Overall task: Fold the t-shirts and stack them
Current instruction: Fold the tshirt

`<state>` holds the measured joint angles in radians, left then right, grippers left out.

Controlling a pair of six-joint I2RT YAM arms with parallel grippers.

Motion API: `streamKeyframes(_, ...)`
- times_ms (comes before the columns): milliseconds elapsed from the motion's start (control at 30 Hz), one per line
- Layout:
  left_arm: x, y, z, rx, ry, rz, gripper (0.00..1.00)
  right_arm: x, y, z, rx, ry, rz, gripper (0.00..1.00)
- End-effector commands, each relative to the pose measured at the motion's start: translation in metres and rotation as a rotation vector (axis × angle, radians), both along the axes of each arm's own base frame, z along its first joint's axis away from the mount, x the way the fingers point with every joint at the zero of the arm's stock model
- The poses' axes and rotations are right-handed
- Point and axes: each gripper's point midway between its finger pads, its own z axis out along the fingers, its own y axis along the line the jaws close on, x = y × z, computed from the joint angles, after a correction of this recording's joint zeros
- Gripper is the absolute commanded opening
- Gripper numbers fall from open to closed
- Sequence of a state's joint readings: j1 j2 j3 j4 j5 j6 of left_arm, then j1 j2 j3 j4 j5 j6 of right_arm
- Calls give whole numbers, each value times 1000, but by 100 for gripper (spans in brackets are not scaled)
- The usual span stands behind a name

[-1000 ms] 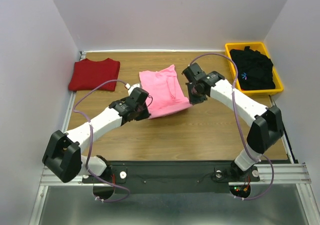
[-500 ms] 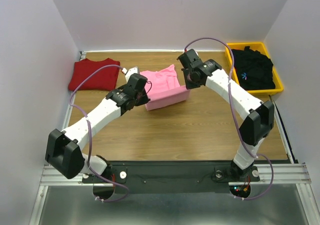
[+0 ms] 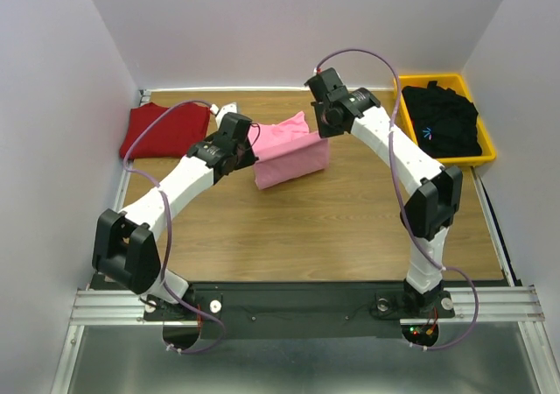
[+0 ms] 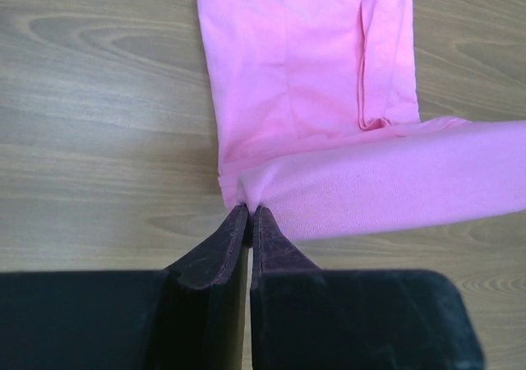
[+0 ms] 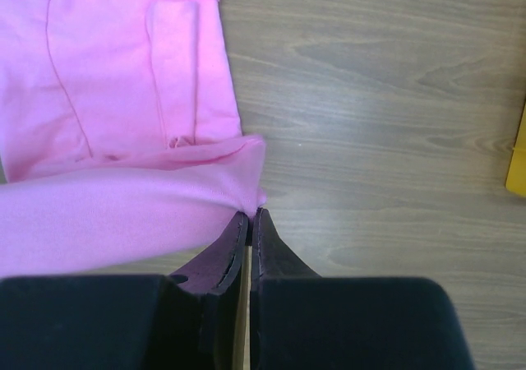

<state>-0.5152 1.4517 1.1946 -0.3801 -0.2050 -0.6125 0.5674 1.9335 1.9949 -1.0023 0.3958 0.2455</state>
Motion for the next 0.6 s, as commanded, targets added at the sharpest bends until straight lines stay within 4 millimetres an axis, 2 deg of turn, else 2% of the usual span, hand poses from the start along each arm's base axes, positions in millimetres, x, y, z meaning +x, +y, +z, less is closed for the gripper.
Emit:
streamKeyframes(0,24,15,19,35,-60,20,0,25,-9,20,-23,-81,-27,1)
streamKeyframes(167,43,26,19,51,-68,42,0,44,-5,22,-22,-109,-28,1)
streamKeyframes(300,55,31,17,70,-74,46,0,59,2,15,-17,-124,-28,1)
streamKeyframes(567,80,32,16,88,-96,38,0,80,3,4,-11,-156,-54,1)
